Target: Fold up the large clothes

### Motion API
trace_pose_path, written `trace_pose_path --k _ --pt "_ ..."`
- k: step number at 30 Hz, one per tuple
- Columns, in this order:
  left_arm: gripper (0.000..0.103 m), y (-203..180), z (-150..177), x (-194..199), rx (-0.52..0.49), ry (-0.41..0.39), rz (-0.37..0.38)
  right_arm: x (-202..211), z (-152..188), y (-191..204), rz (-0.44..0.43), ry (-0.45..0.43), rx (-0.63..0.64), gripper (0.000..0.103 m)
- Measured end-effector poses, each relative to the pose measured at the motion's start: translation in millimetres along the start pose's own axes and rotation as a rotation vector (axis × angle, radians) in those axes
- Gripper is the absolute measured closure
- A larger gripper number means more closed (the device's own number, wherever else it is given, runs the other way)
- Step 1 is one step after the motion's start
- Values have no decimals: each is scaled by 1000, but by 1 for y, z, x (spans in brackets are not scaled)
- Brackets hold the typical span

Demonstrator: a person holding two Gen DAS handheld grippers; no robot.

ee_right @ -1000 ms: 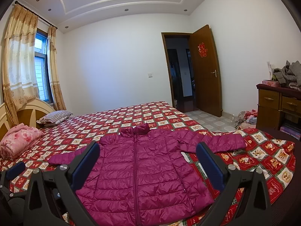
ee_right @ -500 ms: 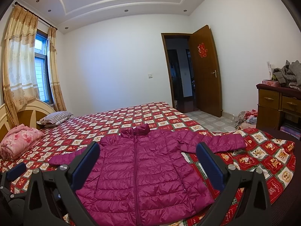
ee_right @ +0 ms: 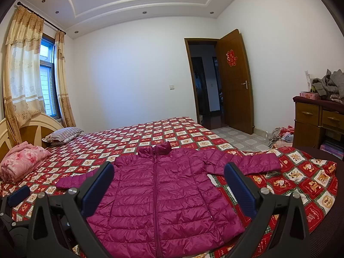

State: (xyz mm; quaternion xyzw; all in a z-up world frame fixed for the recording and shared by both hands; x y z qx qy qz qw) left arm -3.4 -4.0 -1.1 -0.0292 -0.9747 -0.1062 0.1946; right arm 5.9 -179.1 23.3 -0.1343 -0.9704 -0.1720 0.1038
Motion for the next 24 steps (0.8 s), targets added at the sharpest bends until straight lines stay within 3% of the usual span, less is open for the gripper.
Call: trace_pose_path --k 24 --pt "1 0 -1 5 5 -6 4 0 -3 2 3 -3 -1 0"
Point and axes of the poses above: each gripper's, at about its wrist camera, not at the fingertips, and x roughly against the way its jaws point, y to its left, z to its underside, the point moved 1 cm from there along -x, roughly the way its jaws point, and after that the axes turned 9 degrees about -x, right-handed, at the moved point
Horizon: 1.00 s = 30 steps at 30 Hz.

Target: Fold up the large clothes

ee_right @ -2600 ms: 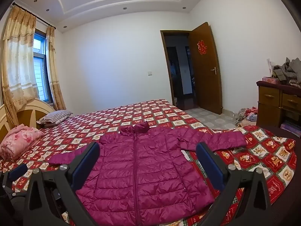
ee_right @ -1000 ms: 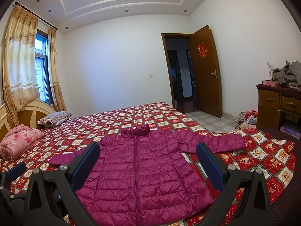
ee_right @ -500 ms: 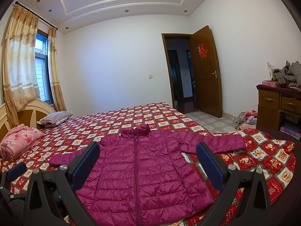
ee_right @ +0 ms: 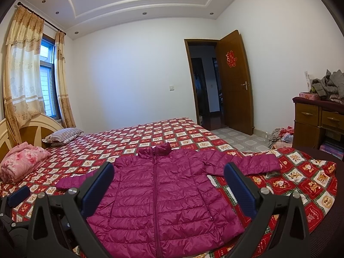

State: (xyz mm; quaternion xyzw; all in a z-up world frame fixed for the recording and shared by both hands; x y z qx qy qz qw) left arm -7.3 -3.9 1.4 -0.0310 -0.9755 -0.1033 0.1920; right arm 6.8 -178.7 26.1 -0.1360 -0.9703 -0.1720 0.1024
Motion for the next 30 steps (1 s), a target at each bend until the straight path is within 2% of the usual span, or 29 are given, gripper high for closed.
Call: trace_pose_path --k 18,30 --pt "1 0 -1 0 1 8 6 1 -4 2 9 4 2 0" --pt "1 -4 3 -31 -14 60 24 -14 8 -15 49 5 -20 0"
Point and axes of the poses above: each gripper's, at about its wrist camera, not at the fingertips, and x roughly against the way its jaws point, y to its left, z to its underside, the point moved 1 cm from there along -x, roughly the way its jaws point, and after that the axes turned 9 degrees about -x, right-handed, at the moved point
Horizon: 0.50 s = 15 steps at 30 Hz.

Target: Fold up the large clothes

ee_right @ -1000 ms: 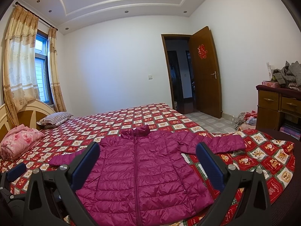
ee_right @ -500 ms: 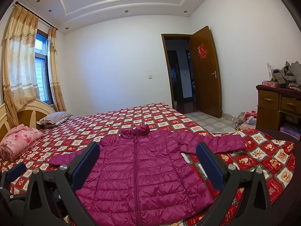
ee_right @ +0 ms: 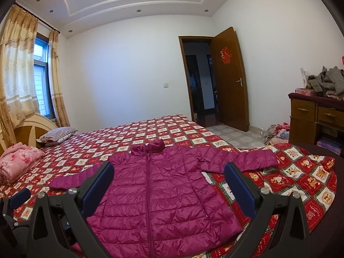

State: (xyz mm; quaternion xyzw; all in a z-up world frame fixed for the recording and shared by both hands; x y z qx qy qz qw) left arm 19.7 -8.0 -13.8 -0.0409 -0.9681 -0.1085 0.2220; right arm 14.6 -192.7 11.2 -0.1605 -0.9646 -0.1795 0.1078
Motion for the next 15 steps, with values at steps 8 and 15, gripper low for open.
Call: trace_pose_path --k 8,15 --pt "1 0 3 -46 7 75 59 -35 12 -22 75 75 -29 0" --pt "1 1 4 -91 12 148 76 -66 22 -37 146 155 -46 0"
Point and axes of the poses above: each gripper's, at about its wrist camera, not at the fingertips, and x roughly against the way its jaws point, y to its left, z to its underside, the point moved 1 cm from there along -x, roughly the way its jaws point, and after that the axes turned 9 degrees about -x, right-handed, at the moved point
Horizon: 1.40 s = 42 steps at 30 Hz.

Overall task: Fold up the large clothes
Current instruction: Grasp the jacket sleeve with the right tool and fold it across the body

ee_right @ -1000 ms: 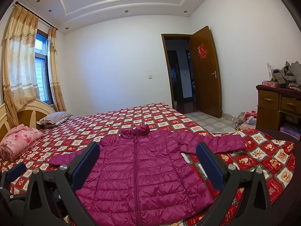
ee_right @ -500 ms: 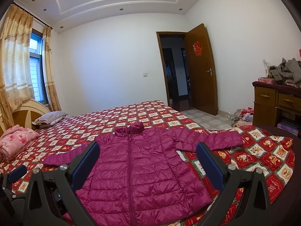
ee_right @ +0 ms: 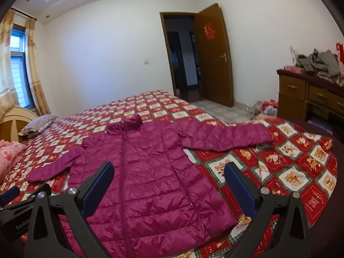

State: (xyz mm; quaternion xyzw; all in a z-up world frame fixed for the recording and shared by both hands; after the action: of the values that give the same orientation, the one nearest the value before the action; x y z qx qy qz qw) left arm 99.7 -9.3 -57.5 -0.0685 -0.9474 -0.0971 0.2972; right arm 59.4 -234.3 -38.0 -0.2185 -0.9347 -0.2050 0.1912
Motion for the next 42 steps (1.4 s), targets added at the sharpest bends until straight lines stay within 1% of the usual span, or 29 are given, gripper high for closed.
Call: trace_pose_path --k 2,7,10,13,16,18,20,22,23,25,26,29,32,33,34,35,37,38,39,40,41,42 --pt "1 1 -1 -14 1 21 6 -11 -2 -1 17 20 0 0" --pt "1 11 -1 -52 10 68 69 -40 -6 -11 67 67 -4 0" --pt "1 25 -8 -81 4 92 52 -60 -15 -32 122 101 -34 0" --pt "1 42 -22 -110 9 103 30 -72 -29 -66 183 99 -111 0" --pt "1 56 -36 -141 10 98 9 -82 -46 -107 271 87 -190 0" --pt "1 62 -42 -163 5 99 -5 -91 -59 -143 325 82 -259 0" --pt "1 66 -44 -186 -5 107 -16 -101 -68 -173 370 90 -321 4" --pt "1 68 -42 -207 -14 127 -24 -116 -75 -201 412 115 -397 12" --pt "1 69 -41 -215 -15 136 -24 -125 -78 -216 417 136 -440 14" --pt "1 71 -35 -229 -9 146 -24 -140 -78 -235 413 162 -510 21" --pt "1 72 -31 -235 -5 151 -28 -148 -78 -242 413 173 -533 21" --pt "1 75 -20 -249 4 175 -37 -170 -76 -252 422 206 -547 23" --pt "1 78 -7 -261 24 199 -30 -186 -73 -251 433 233 -542 24" --pt "1 79 -4 -263 34 202 -21 -192 -72 -251 443 244 -536 27" --pt "1 80 -2 -265 45 201 -12 -196 -71 -251 446 253 -532 34" --pt "1 81 -1 -265 54 200 -4 -200 -70 -252 450 266 -526 40" --pt "1 83 0 -267 71 200 10 -209 -67 -254 450 296 -517 60" --pt "1 84 2 -268 83 203 20 -213 -66 -254 446 304 -512 64" --pt "1 85 3 -270 95 206 28 -212 -65 -254 445 303 -501 70" --pt "1 86 4 -270 104 204 35 -213 -66 -252 455 298 -474 78" --pt "1 87 4 -270 105 203 37 -211 -68 -246 461 292 -439 83" --pt "1 86 4 -270 104 202 36 -210 -70 -241 460 289 -402 86"
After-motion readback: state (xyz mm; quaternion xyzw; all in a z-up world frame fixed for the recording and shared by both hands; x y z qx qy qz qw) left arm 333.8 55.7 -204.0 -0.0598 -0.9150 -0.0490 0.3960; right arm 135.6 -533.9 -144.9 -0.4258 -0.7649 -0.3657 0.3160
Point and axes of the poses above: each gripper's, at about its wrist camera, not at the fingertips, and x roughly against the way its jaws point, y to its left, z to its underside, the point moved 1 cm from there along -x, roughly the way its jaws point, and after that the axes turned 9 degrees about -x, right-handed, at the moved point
